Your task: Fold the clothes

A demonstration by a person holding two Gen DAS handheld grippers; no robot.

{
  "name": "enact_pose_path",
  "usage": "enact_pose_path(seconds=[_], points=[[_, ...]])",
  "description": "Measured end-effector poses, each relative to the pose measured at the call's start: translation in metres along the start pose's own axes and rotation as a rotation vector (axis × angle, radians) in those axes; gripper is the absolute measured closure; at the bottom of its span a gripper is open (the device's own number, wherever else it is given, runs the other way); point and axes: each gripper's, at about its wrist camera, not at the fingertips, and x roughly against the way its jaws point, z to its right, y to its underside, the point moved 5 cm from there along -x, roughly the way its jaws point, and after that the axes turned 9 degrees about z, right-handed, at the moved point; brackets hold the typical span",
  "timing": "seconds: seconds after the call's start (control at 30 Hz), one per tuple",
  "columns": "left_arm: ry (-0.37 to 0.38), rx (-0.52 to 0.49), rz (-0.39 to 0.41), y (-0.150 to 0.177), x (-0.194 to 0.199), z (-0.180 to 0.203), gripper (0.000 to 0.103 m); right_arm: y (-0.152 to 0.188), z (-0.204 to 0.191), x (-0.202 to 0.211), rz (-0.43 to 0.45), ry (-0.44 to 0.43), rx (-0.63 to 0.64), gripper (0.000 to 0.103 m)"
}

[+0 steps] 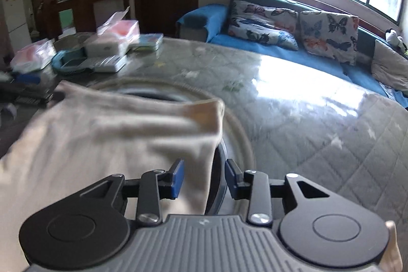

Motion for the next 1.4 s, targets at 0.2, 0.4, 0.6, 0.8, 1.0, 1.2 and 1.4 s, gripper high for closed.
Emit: enact_pose_path(seconds=[0.2, 0.4, 0.6, 0.8, 1.0, 1.2, 1.4], points=[[-0.018, 0.027, 0.012, -0.003, 0.014, -0.012, 0.017, 0.017, -0.009, 0.035, 0.017, -0.013, 0.048, 0.057], [0.080, 0.056, 0.063, 0.002, 0.068, 0.002, 0.017, 0.036, 0.000, 0.062, 0.027, 0.025, 0.029, 0.051], [0.137, 0.011, 0.060, 0.042, 0.115, 0.028, 0.016, 0.047, 0.019, 0.090, 0.096, -0.002, -0.082, 0.047], [0.079, -0.044, 0.060, 0.071, 0.136, 0.025, 0.016, 0.054, 0.035, 0.103, 0.104, 0.074, -0.074, 0.044], [0.046, -0.031, 0.061, 0.086, 0.143, 0.011, 0.013, 0.083, 0.087, 0.098, 0.057, 0.194, -0.195, 0.043], [0.048, -0.014, 0.065, 0.092, 0.147, 0.003, 0.010, 0.093, 0.124, 0.108, 0.060, 0.265, -0.256, 0.043], [0.084, 0.030, 0.048, 0.096, 0.149, -0.008, 0.009, 0.110, 0.129, 0.126, 0.023, 0.309, -0.269, 0.042]])
